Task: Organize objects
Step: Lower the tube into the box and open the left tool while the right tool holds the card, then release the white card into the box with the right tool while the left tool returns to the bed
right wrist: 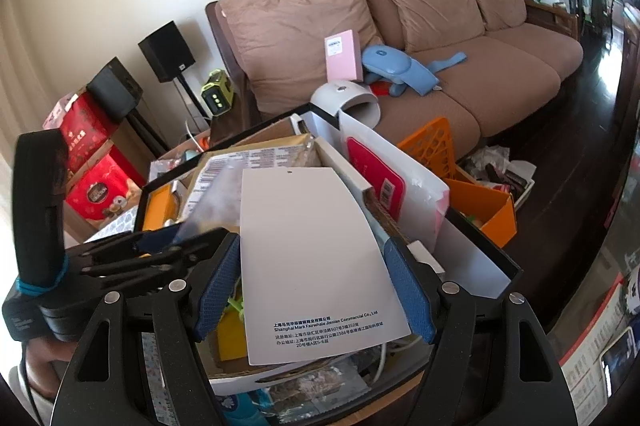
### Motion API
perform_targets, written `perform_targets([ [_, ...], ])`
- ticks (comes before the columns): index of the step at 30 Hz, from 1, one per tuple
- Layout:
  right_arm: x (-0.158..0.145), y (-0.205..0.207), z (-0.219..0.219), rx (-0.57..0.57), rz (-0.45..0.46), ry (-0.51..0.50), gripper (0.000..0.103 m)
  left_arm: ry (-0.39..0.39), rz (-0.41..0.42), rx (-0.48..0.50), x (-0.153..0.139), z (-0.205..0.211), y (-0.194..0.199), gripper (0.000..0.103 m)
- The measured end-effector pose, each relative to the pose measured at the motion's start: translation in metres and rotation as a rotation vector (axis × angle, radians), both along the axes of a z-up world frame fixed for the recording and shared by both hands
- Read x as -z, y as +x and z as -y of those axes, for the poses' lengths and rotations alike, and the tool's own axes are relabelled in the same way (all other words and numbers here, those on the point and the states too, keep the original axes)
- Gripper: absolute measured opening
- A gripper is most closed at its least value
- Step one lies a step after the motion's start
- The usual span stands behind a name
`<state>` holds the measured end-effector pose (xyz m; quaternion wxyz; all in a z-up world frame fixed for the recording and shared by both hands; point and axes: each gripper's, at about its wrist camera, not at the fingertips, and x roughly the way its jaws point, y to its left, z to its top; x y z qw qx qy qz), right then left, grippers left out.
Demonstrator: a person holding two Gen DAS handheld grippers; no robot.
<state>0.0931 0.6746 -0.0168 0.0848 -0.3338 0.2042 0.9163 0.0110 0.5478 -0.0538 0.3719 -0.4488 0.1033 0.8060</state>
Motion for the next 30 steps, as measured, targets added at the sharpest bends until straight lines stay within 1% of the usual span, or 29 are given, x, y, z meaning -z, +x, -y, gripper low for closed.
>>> perform_targets([
  [1,-0.001,-0.001,0.001,-0.004,-0.003,0.005,0.075,-0.003,0.003,-0.004,0.001,0.000,-0.001,0.052],
  [3,-0.001,-0.001,0.003,-0.014,-0.003,0.010,0.075,-0.005,0.003,-0.012,0.001,0.002,0.000,0.062],
  [5,0.000,-0.002,0.004,-0.015,0.002,0.011,0.075,-0.008,-0.005,-0.010,-0.001,0.003,0.002,0.066],
  [7,0.002,-0.002,0.004,-0.017,0.007,0.013,0.075,-0.007,-0.004,-0.004,-0.004,0.005,0.004,0.067],
  [9,0.002,-0.003,0.004,-0.017,0.004,0.010,0.075,-0.005,-0.003,-0.003,-0.009,0.009,0.006,0.071],
  [13,0.004,-0.004,0.005,-0.017,0.005,0.009,0.075,-0.037,-0.065,-0.015,-0.023,0.019,0.012,0.072],
  [15,0.005,-0.004,0.006,-0.019,0.006,0.014,0.075,-0.036,-0.110,-0.011,-0.032,0.030,0.019,0.073],
  [18,0.006,-0.005,0.010,-0.042,-0.004,0.012,0.075,-0.021,-0.147,-0.034,-0.042,0.050,0.026,0.076],
  [20,0.005,-0.007,0.018,-0.091,-0.020,0.011,0.075,0.009,-0.145,-0.057,-0.047,0.065,0.029,0.077],
  [24,0.005,-0.014,0.037,-0.152,-0.016,0.040,0.076,0.078,-0.107,-0.096,-0.058,0.097,0.031,0.077],
  [27,0.007,-0.019,0.048,-0.183,0.001,0.058,0.081,0.098,-0.112,-0.111,-0.065,0.112,0.035,0.077],
  [30,0.006,-0.020,0.052,-0.197,-0.002,0.068,0.084,0.102,-0.124,-0.126,-0.071,0.123,0.037,0.077],
])
